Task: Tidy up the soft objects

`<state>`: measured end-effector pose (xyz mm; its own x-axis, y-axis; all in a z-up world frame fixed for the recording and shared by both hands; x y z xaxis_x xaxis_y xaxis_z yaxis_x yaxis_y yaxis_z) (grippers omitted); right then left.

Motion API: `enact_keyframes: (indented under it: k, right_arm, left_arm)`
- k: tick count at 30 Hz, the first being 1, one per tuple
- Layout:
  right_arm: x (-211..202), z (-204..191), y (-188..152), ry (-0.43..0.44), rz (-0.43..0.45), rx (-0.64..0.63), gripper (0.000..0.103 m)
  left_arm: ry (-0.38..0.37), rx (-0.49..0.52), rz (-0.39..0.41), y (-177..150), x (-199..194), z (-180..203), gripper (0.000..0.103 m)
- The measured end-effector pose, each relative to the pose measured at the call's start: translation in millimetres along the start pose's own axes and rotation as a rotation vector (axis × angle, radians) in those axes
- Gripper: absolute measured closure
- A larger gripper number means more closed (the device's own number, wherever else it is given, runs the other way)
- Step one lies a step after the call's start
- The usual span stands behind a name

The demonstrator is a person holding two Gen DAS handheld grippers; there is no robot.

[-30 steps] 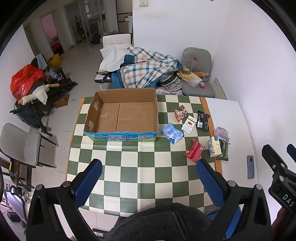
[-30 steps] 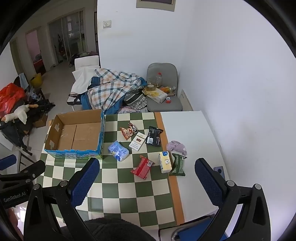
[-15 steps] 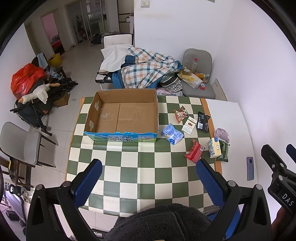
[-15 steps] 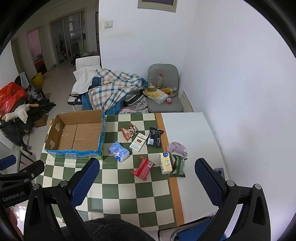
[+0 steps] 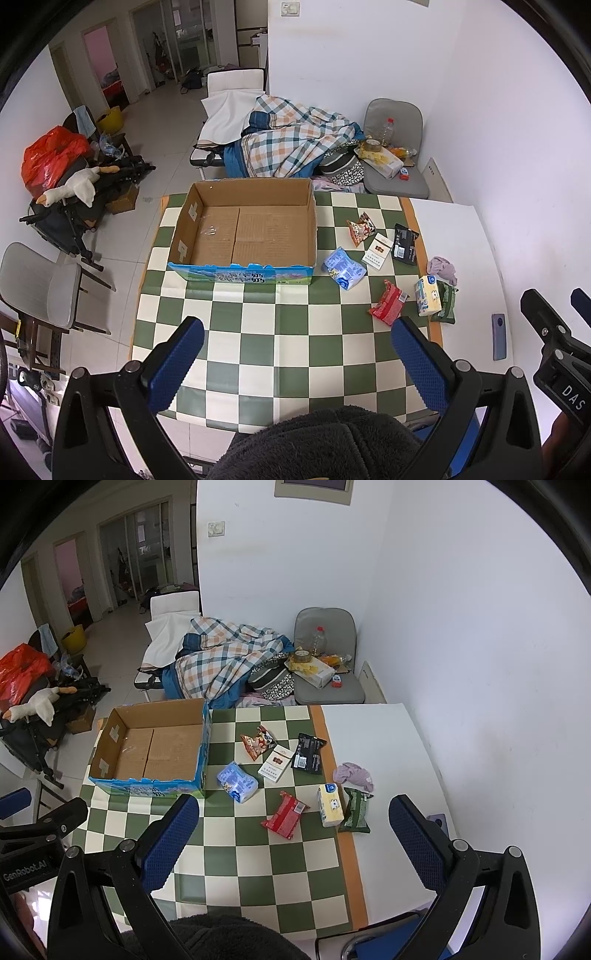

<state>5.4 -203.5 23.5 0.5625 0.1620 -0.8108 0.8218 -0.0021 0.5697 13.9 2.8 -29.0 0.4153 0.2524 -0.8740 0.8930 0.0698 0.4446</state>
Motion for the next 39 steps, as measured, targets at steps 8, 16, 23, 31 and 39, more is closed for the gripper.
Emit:
enact_keyframes:
  k: [8, 16, 23, 31, 39]
  right_arm:
    - [-2.0, -3.2, -1.0, 0.001, 0.003, -0.006, 0.0]
    - [-0.6, -3.8, -0.9, 0.001, 0.003, -0.004, 0.0]
    - [-0.2, -3.1, -0.7, 0.001, 0.002, -0.005, 0.0]
    - [-0.4, -3.9, -2.0, 0.001, 0.003, -0.005, 0.0]
    - [1.6, -4.8, -1.0, 0.004, 0.005, -0.007, 0.0]
  left_arm:
    - [-0.002, -0.002, 0.001, -0.5, -0.4, -1.0, 0.0]
    - [-0.002, 0.0, 0.002, -0.9, -0.1, -1.5, 0.0]
    - [0.0, -0.003, 0.003, -1.7, 0.0, -1.3, 0.0]
    - [-0.002, -0.002, 0.003, -2.0, 0.0, -1.0, 0.0]
    - [-0.002, -0.002, 0.002, -1.5, -0.3, -1.5, 0.0]
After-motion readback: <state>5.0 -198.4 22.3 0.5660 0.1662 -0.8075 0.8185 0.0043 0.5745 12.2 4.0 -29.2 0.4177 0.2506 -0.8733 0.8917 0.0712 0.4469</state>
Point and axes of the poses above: each gripper's, at about its wrist camera, not at the fingertips, and x roughly the way its jaws point, z to its right, y to its top, the point moved 3 cm from there along x, roughly the way its jaws point, and after that the axes turned 15 degrees about y, right-handed, at the moved point
